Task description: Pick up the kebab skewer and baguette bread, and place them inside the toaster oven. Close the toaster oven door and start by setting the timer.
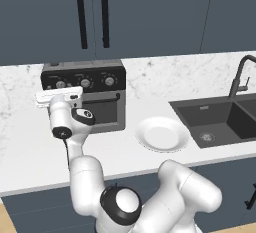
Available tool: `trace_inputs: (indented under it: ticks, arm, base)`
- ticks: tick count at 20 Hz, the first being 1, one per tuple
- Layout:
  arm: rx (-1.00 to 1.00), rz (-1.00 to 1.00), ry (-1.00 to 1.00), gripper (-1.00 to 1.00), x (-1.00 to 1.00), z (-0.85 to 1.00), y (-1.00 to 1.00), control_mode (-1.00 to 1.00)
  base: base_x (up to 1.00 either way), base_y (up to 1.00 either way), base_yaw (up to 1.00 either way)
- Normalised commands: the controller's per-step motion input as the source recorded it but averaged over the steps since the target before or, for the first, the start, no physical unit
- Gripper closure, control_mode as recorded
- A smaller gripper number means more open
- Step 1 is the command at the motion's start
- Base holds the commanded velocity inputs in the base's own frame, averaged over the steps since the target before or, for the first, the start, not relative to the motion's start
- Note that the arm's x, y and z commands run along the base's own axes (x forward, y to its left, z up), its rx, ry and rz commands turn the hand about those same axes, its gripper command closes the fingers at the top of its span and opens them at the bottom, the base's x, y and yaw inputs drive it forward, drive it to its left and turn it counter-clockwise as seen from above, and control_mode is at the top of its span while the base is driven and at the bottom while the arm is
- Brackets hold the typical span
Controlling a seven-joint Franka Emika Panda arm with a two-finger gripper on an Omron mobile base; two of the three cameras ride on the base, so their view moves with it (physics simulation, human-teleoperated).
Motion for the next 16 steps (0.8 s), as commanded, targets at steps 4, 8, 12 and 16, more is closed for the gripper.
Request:
trace_inputs:
  ticks: [4, 8, 12, 16]
  arm:
    - [0.0, 0.0, -0.01, 1.0, 0.0, 0.0, 0.0, -1.0]
    - [0.0, 0.0, -0.01, 1.0, 0.08, 0.0, 0.0, -1.0]
    - [0.0, 0.0, -0.02, 1.0, 0.15, 0.0, 0.0, -1.0]
    - [0.0, 0.0, 0.0, 1.0, 0.11, 0.01, -0.01, -1.0]
  base:
    - [0.0, 0.0, 0.0]
    - [0.0, 0.0, 0.0]
    - [0.0, 0.0, 0.0]
    - [0.0, 0.0, 0.0]
